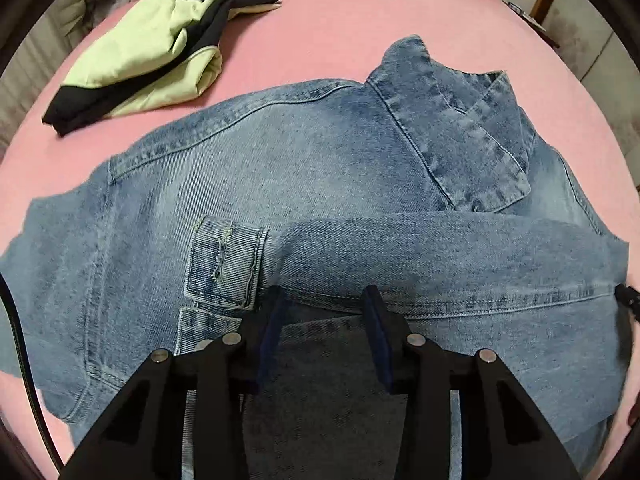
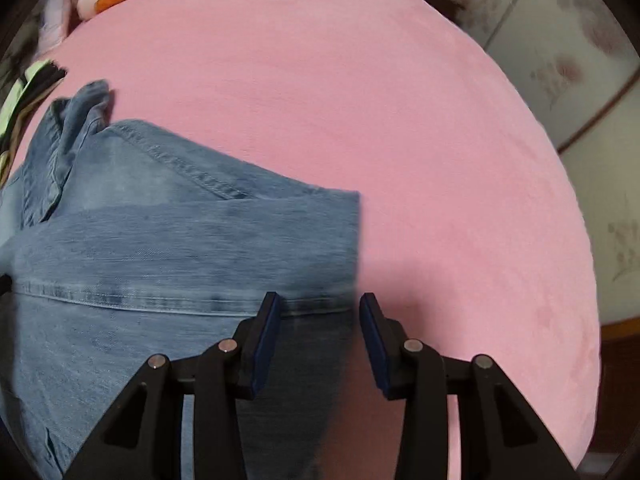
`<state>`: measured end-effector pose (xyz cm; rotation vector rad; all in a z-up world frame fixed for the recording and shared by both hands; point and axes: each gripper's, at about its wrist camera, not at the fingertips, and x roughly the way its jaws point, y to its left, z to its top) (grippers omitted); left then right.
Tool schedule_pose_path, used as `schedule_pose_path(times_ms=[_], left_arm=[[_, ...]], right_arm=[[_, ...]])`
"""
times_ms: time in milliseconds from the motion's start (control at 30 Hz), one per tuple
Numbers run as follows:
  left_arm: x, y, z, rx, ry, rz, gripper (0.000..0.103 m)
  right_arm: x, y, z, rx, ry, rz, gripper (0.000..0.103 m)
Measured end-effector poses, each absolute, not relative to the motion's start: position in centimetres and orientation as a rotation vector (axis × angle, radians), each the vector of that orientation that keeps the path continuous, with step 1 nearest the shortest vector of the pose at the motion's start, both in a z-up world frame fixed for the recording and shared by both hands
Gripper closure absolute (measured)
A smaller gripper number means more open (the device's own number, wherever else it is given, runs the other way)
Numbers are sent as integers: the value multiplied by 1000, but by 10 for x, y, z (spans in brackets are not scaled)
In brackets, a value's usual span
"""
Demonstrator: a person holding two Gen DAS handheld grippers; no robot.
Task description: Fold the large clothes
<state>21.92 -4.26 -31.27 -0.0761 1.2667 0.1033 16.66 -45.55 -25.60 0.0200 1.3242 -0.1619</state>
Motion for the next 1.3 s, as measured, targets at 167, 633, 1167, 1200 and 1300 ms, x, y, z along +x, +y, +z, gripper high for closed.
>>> schedule_pose_path(times_ms=[167, 633, 1167, 1200, 1300], left_arm=[[208, -47, -283, -113, 1252, 95, 36], [127, -37, -286, -91, 1275, 143, 34], [121, -46, -253, -90, 1268, 135, 32], [119, -50, -243, -96, 1262, 127, 32], [111, -59, -212, -113, 1238, 101, 29]], right_arm=[[152, -452, -226, 114, 1296, -98, 63], [66, -396, -238, 17, 1376, 61, 63], [49, -411, -224, 86, 1417, 38, 77], [48, -410, -218, 94, 1417, 43, 77], [43, -405, -197, 108, 1408, 60, 77]])
